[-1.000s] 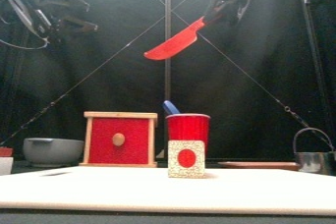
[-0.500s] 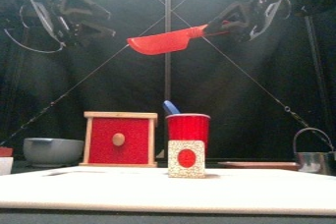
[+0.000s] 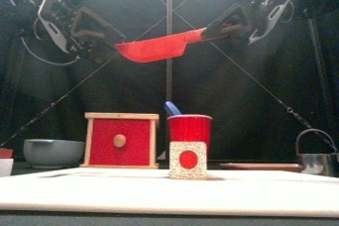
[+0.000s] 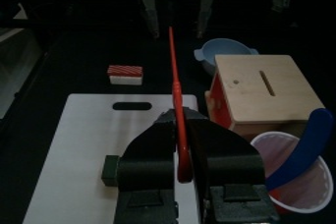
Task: Cut the sushi into 4 pieces with the knife
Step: Grasp knife edge with left hand
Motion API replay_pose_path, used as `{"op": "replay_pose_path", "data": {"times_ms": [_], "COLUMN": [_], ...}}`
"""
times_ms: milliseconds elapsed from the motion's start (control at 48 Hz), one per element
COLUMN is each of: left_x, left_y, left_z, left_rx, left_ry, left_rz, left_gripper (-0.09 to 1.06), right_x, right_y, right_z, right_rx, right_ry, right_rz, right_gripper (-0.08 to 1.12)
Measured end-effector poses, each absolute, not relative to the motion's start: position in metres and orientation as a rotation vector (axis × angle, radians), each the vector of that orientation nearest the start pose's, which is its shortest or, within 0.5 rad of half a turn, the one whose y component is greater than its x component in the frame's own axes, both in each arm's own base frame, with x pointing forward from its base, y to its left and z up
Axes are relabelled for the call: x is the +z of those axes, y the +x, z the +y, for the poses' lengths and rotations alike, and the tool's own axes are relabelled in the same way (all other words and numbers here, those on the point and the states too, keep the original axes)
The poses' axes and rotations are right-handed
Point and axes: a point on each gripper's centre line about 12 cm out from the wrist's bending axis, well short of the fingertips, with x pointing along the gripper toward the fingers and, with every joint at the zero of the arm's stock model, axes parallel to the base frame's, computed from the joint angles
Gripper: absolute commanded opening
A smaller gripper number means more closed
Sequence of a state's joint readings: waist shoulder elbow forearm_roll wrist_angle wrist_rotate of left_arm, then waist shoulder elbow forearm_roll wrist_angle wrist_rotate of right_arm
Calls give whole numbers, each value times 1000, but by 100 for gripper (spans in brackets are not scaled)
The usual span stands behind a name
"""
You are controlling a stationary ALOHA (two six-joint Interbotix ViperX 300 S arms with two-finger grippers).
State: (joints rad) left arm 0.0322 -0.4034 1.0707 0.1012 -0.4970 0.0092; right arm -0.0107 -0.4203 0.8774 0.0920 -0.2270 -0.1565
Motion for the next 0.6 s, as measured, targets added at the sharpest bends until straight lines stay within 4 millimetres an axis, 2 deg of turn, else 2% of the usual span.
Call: {"op": "replay_pose_path", "data": {"times_ms": [312, 396, 604], "left_x": [214, 211, 217], "left_y": [312, 314, 315], "left_z": [6, 6, 5], "left_rx": [-22, -23, -24], "left_ry": [89, 88, 87], "left_rz": [204, 204, 133], "left_gripper": [83, 77, 53], "right_x": [266, 266, 266], "right_y": [316, 316, 316], "right_z": [-6, -6, -6], "right_rx": [-23, -24, -25], "right_ry": [-71, -69, -71], "right_rz": [227, 227, 227], "right_gripper": [4, 4, 4]}}
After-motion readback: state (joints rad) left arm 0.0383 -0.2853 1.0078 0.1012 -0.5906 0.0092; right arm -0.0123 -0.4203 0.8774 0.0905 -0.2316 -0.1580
